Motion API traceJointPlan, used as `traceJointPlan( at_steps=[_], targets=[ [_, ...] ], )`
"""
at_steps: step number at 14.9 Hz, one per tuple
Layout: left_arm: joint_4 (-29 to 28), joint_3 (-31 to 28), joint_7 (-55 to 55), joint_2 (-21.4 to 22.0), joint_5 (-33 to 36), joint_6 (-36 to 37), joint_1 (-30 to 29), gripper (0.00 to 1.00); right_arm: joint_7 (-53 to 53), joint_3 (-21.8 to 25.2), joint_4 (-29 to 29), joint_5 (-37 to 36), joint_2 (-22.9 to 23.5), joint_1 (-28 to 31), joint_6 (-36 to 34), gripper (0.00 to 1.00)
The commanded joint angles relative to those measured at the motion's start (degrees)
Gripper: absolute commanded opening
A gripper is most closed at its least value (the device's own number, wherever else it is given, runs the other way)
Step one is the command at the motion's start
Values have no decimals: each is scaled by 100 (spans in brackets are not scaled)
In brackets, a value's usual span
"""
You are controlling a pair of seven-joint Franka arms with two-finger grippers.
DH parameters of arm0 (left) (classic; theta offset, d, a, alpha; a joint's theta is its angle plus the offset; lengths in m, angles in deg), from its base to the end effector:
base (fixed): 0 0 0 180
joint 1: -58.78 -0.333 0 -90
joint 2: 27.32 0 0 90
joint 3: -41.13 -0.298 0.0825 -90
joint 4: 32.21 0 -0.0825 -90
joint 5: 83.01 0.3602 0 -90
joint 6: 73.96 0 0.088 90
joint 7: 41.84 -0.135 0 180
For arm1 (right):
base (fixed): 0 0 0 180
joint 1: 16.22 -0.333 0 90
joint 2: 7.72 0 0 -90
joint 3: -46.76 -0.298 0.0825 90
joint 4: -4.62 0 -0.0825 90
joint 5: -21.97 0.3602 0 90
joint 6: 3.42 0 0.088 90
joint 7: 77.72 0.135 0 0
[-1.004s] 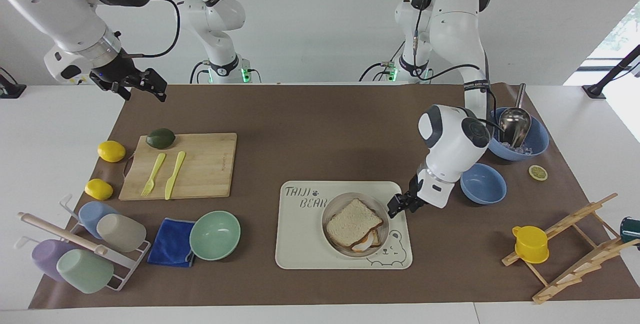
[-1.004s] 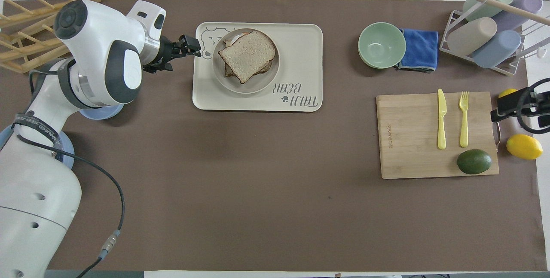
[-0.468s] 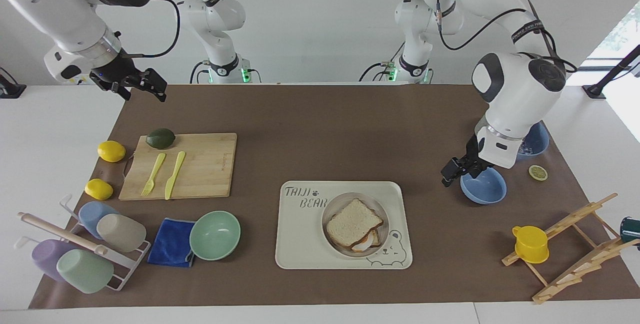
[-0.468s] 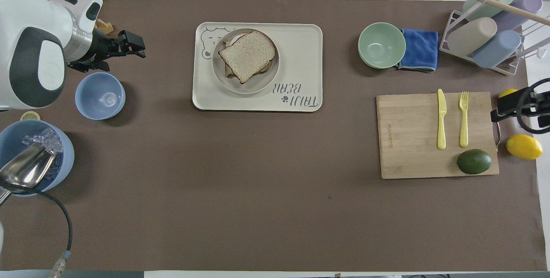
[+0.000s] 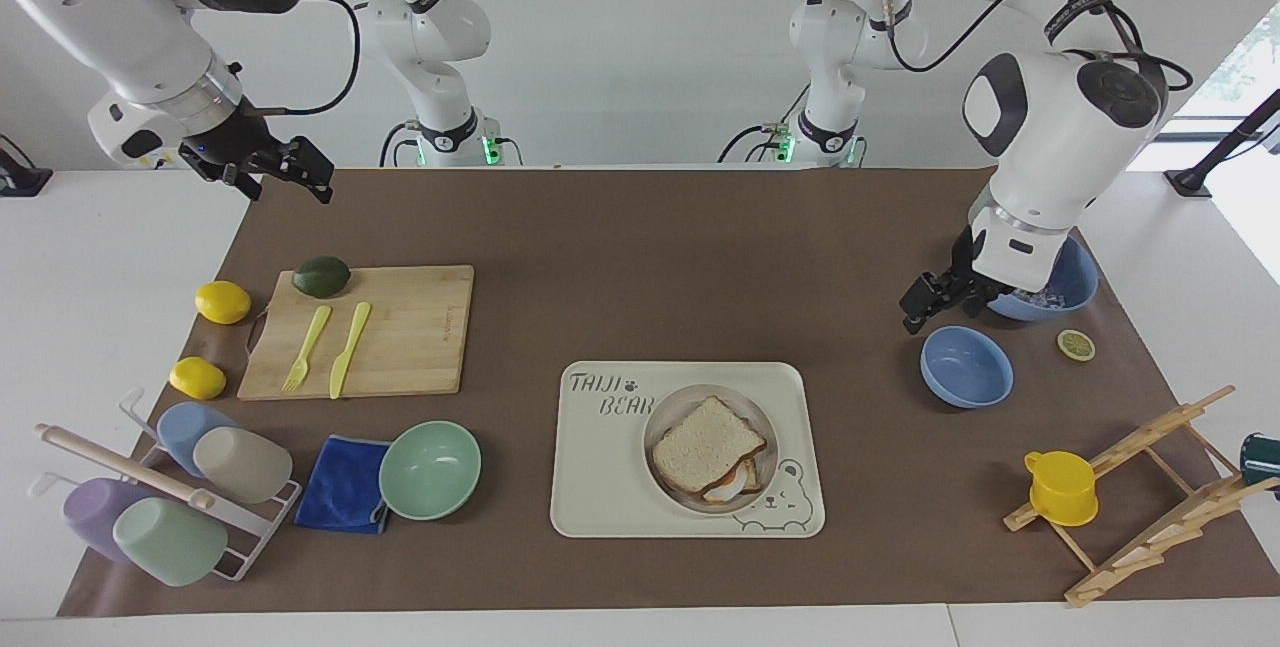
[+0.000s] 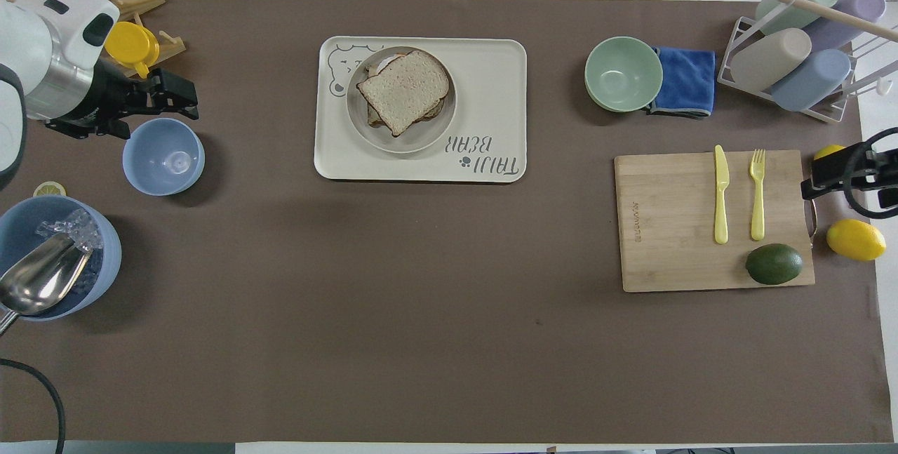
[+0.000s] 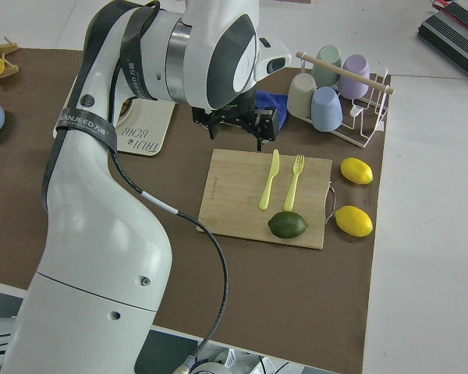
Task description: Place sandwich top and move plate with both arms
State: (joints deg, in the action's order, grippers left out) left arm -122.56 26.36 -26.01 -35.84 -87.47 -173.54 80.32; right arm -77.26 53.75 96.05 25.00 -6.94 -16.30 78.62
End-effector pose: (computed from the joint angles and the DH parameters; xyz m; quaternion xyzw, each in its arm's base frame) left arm 0.5770 -0.0861 0.5103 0.9963 0.0836 0.0047 0.0209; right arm 0.5097 -0.0536 0.5502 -0.9938 0.0627 0.0870 0.0305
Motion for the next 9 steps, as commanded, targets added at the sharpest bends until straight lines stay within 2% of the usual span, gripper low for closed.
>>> traceJointPlan(
  at_steps=[1,5,7,8,9],
  targets=[
    [-62,1,-229,517,218,683,-62,100,-99,-5,120,22,-105,25,41,100],
    [-71,10,-651,965,236,1677,-80,100,-99,-5,120,31,-113,25,41,100],
    [-88,79,-704,1054,236,1985,-132,100,-99,-5,120,22,-105,25,41,100],
    [-106,280,-704,1072,236,2073,-359,100,-99,-5,120,22,-105,25,41,100],
    [-149,752,-713,1080,236,2109,-762,100,-99,-5,120,22,-113,25,41,100]
  ],
)
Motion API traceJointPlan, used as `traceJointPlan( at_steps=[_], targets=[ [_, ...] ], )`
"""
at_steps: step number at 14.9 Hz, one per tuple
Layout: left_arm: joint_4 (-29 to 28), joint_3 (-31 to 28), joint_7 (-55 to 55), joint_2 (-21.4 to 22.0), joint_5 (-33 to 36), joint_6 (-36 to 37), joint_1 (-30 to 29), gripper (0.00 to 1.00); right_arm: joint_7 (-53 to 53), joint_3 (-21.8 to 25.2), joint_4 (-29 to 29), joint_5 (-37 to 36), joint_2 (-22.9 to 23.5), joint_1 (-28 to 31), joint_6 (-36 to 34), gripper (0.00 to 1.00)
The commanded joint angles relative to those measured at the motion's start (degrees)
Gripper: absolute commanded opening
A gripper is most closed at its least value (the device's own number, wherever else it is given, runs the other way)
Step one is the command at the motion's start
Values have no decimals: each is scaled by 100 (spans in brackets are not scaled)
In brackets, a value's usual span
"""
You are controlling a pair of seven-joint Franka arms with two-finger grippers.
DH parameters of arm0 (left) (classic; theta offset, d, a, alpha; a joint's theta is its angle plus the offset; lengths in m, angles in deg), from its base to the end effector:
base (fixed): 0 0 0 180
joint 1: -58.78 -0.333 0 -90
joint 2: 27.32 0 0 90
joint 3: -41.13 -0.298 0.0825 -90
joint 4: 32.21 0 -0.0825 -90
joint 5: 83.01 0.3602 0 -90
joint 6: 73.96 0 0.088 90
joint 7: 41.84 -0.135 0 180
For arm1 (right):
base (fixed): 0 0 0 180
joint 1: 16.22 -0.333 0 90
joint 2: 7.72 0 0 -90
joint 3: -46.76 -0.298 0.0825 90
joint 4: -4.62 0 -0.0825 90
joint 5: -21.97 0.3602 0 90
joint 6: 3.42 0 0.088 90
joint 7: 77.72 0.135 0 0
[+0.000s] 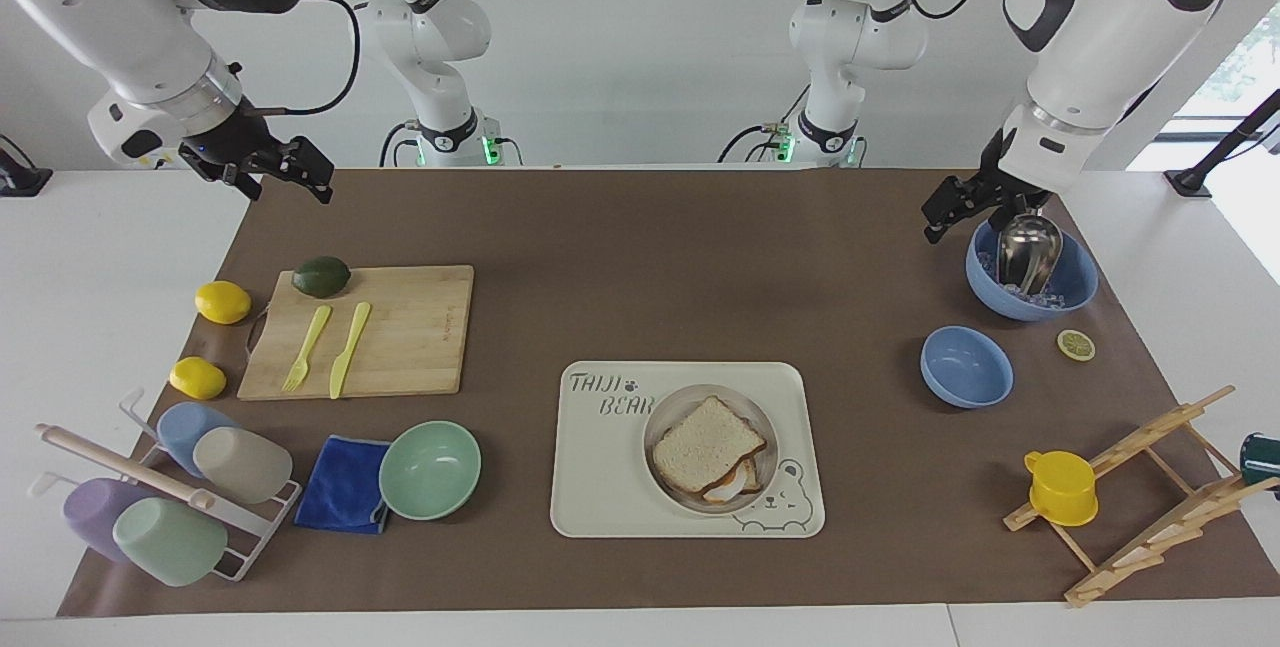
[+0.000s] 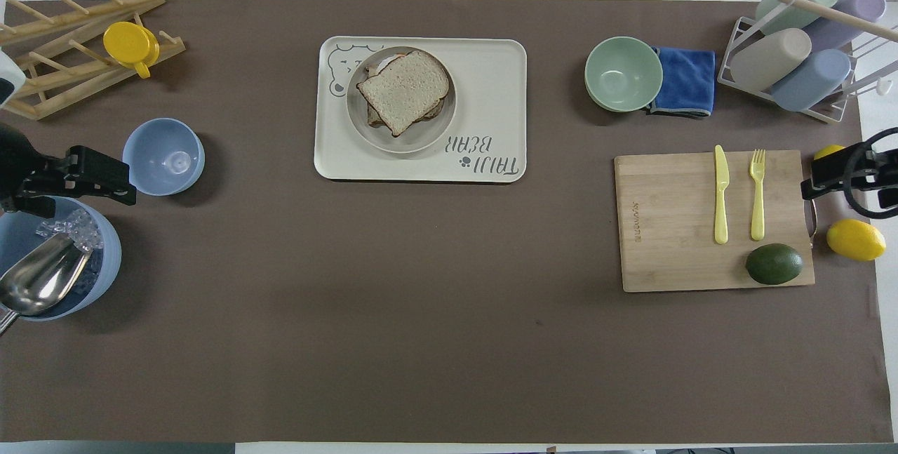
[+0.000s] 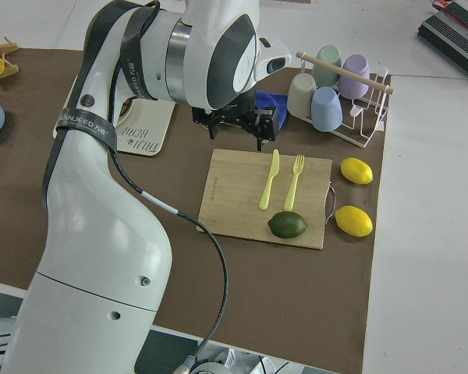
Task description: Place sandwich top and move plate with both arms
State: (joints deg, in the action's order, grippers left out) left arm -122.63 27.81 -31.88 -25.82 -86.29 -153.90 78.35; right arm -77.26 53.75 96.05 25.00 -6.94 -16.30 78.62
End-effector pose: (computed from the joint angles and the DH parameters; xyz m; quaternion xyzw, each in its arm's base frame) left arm 0.4955 -0.0614 0.5752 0.9960 0.0292 -0.0823 0.0201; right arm 0.5097 -0.0536 0.5502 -0.9938 0.0627 0.0870 0.0305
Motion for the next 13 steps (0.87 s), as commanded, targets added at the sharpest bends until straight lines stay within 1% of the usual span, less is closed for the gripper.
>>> traceJointPlan(
  at_steps=[1,2,4,7,9,11,13],
  targets=[
    [-230,1038,-117,113,109,129,-934,100,-99,-5,120,22,-104,25,41,100],
    [-352,1243,-117,174,109,128,-1103,100,-99,-5,129,22,-104,25,41,100],
    [-660,1280,-91,332,109,41,-1122,100,-99,-5,129,22,-104,25,41,100],
    [-872,1341,-126,377,109,-546,-1122,100,-99,-5,120,22,-104,25,41,100],
    [-820,1359,-301,272,118,-1056,-1140,100,-99,-5,120,22,-104,25,41,100],
    [-662,1368,-512,97,327,-1085,-1183,100,-99,-5,120,22,-113,25,49,100],
    [-416,1385,-548,78,346,-849,-1228,100,-99,-5,129,22,-113,25,41,100]
  ],
)
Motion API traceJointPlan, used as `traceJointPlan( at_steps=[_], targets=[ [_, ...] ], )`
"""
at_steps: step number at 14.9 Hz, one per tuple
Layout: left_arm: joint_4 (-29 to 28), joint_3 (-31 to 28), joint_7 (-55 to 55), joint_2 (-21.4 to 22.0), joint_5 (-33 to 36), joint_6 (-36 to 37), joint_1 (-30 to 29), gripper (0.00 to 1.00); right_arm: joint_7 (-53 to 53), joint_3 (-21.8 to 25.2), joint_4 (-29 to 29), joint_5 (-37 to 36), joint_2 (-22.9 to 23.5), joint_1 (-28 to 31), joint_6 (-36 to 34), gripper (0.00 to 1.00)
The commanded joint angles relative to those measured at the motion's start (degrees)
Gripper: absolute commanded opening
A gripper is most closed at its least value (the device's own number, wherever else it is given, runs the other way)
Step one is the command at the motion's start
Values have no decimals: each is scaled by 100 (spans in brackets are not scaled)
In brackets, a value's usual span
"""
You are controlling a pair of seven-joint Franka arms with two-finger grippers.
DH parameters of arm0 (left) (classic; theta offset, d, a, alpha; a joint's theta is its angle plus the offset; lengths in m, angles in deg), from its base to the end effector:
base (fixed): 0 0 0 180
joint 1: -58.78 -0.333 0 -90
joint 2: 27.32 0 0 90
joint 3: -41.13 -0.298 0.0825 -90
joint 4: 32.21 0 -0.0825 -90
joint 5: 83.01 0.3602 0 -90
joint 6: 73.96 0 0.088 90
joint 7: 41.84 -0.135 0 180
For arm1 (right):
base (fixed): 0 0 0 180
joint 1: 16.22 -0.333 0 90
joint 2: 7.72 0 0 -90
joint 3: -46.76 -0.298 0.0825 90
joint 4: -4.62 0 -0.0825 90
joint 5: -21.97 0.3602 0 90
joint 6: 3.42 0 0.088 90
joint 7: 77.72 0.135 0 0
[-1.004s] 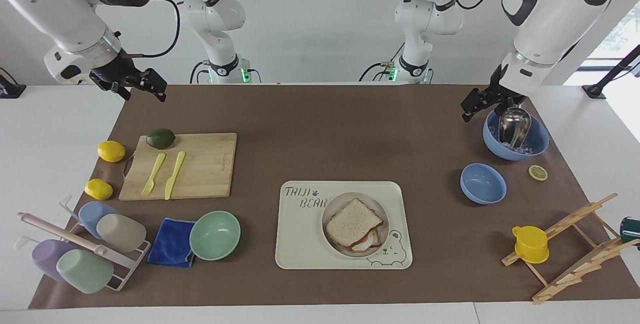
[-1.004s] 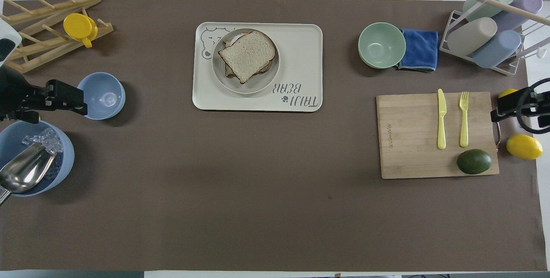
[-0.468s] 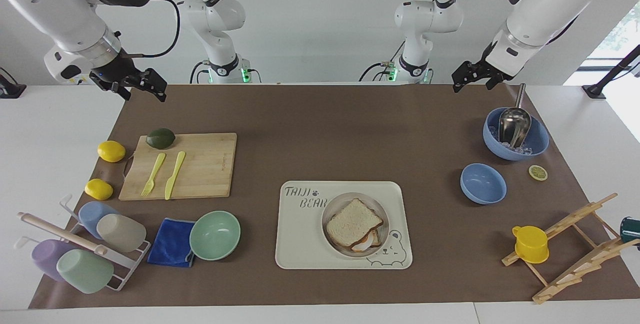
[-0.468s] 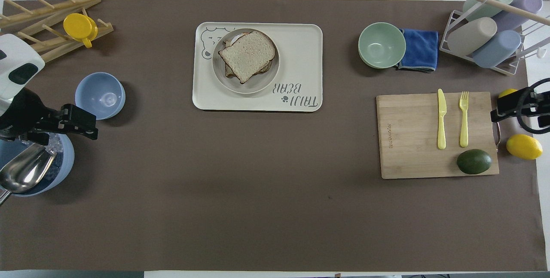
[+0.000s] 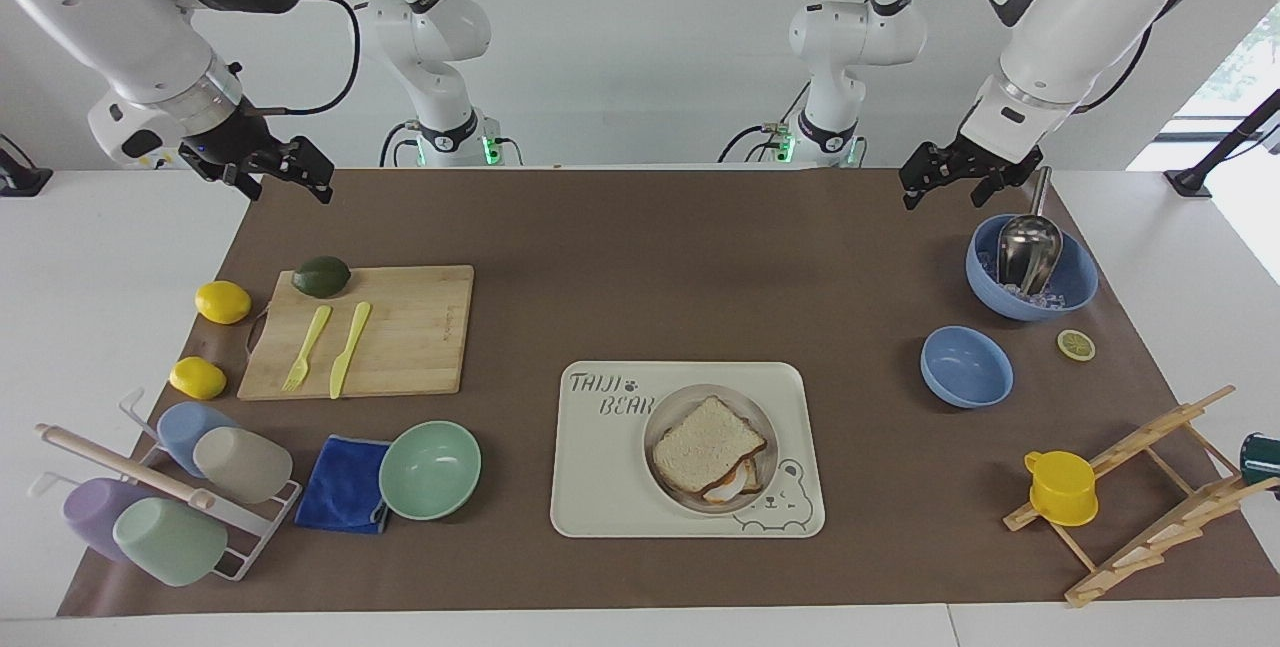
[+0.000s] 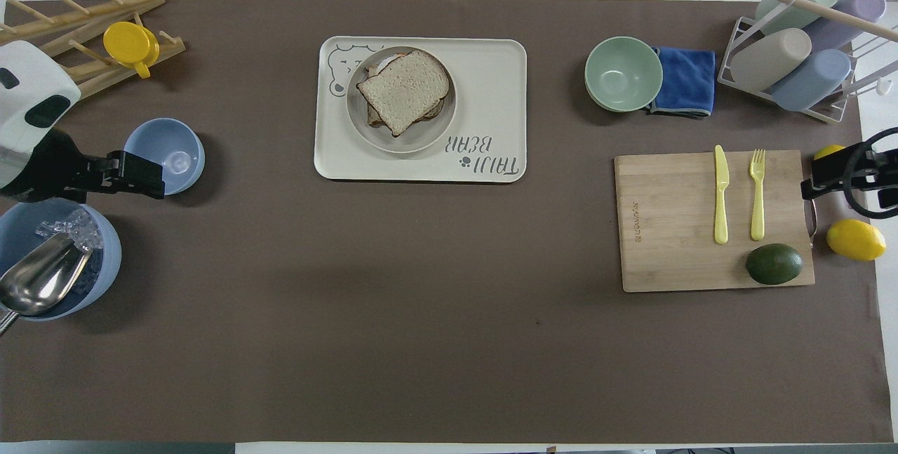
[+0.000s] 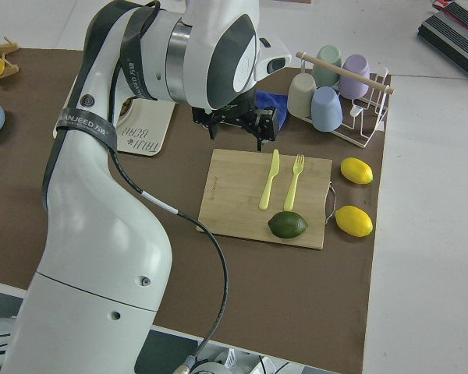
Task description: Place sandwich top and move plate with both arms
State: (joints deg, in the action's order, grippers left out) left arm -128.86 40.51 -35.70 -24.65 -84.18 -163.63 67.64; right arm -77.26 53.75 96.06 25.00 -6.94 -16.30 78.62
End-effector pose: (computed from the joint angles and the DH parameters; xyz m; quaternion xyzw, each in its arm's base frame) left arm 0.5055 -0.0759 0.5506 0.9991 -0.0180 -0.0386 0.0057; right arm 0.5097 -0.0536 0.5501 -0.9938 0.0627 0.0871 0.0305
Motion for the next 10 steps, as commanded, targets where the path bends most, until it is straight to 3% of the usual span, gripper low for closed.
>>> traceJointPlan(
  at_steps=[1,10],
  targets=[
    [200,123,-139,-21,135,265,-139,100,-99,-5,120,22,-113,34,41,100],
    [279,141,-51,-3,48,565,-113,100,-99,-5,120,22,-113,34,41,100]
  ],
)
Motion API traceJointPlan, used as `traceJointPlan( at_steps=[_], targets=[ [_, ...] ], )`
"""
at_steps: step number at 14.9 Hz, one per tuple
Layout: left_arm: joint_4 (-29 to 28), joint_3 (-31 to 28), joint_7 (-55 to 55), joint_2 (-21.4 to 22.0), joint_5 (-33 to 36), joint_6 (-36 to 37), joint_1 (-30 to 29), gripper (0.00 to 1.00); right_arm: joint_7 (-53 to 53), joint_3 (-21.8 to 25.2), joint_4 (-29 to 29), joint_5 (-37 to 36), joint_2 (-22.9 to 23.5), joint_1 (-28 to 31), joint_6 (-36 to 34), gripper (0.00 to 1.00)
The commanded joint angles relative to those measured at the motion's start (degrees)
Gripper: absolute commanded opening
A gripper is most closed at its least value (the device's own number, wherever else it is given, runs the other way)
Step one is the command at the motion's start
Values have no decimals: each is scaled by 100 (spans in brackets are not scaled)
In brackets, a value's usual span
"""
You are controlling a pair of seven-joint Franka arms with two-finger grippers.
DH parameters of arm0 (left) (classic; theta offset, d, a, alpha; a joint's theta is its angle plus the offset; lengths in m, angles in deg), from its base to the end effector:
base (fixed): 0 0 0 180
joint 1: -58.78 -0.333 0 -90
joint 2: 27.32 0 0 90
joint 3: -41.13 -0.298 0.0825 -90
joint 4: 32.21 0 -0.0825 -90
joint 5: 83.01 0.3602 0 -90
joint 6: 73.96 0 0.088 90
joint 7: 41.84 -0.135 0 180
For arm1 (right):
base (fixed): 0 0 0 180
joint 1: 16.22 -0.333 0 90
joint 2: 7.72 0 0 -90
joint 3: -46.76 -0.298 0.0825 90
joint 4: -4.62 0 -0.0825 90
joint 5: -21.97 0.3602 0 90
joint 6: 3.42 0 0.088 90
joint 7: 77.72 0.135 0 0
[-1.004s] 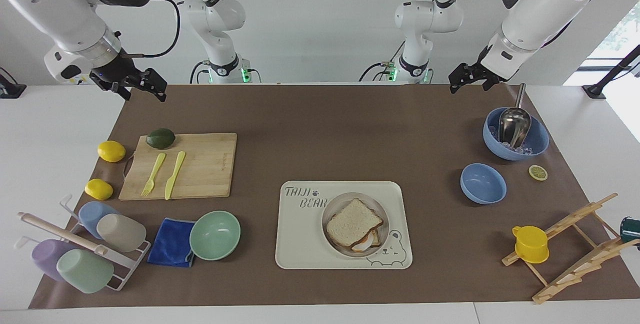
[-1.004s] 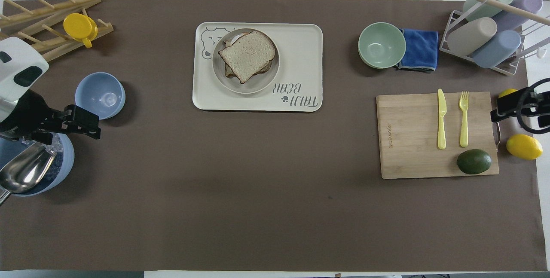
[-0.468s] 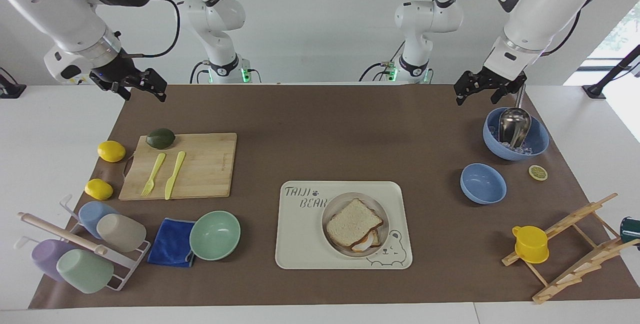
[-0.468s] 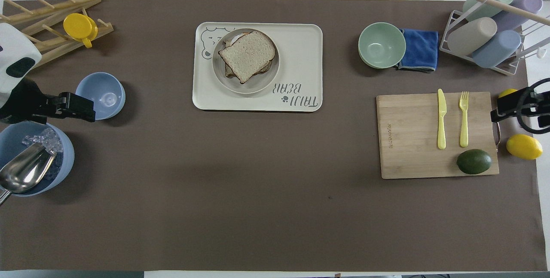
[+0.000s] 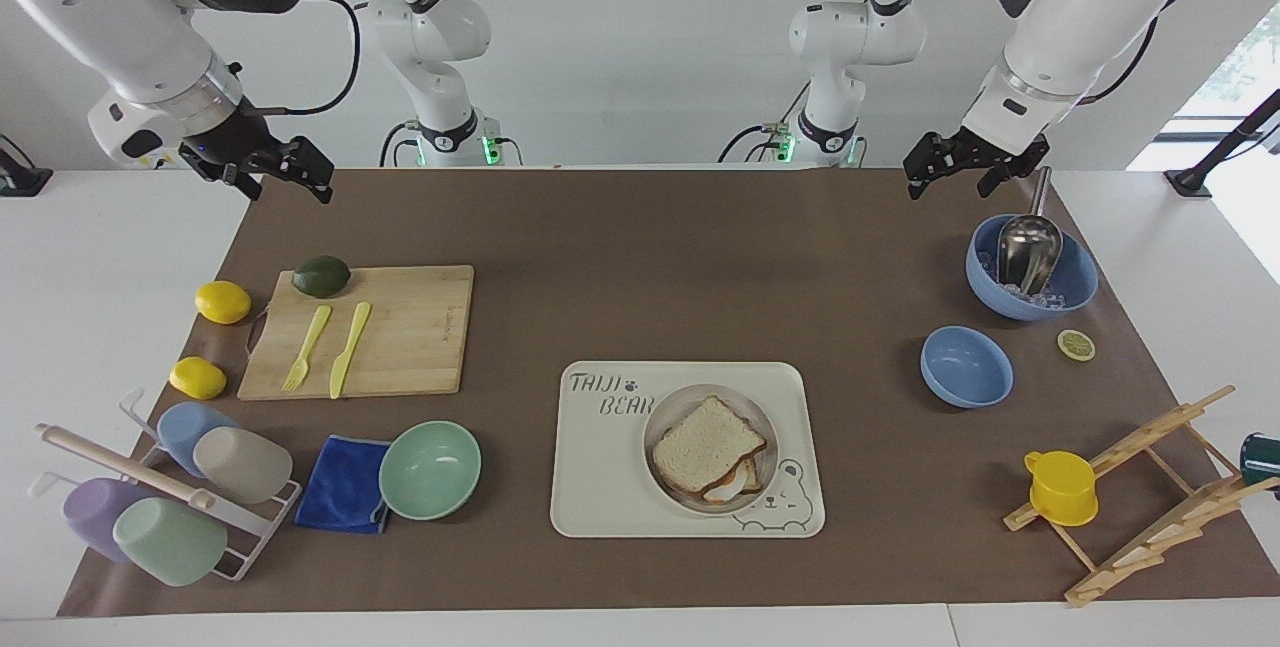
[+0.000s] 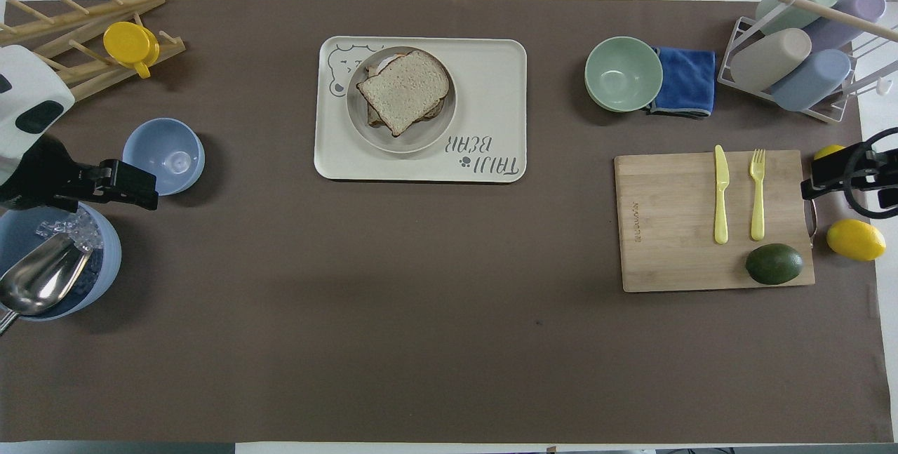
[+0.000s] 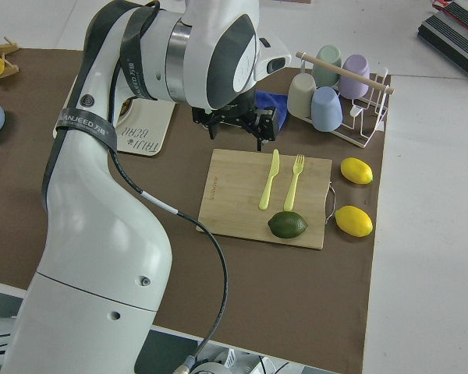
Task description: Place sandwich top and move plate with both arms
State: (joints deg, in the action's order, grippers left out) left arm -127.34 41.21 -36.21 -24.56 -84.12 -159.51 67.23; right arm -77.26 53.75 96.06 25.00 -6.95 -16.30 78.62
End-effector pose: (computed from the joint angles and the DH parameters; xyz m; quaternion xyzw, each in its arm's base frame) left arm 0.4967 -0.0773 0.5577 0.9979 -0.0254 -0.0602 0.0022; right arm 0.5096 -0.0536 0.5502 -0.9938 0.0627 0.0870 0.0305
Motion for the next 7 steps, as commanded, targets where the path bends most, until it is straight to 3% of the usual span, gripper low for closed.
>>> traceJointPlan(
  at_steps=[1,7],
  targets=[
    [126,71,87,-12,24,127,-72,100,-99,-5,120,22,-113,25,41,100],
    [117,63,114,-12,-100,100,-98,100,-99,-5,129,22,-104,25,41,100]
  ],
)
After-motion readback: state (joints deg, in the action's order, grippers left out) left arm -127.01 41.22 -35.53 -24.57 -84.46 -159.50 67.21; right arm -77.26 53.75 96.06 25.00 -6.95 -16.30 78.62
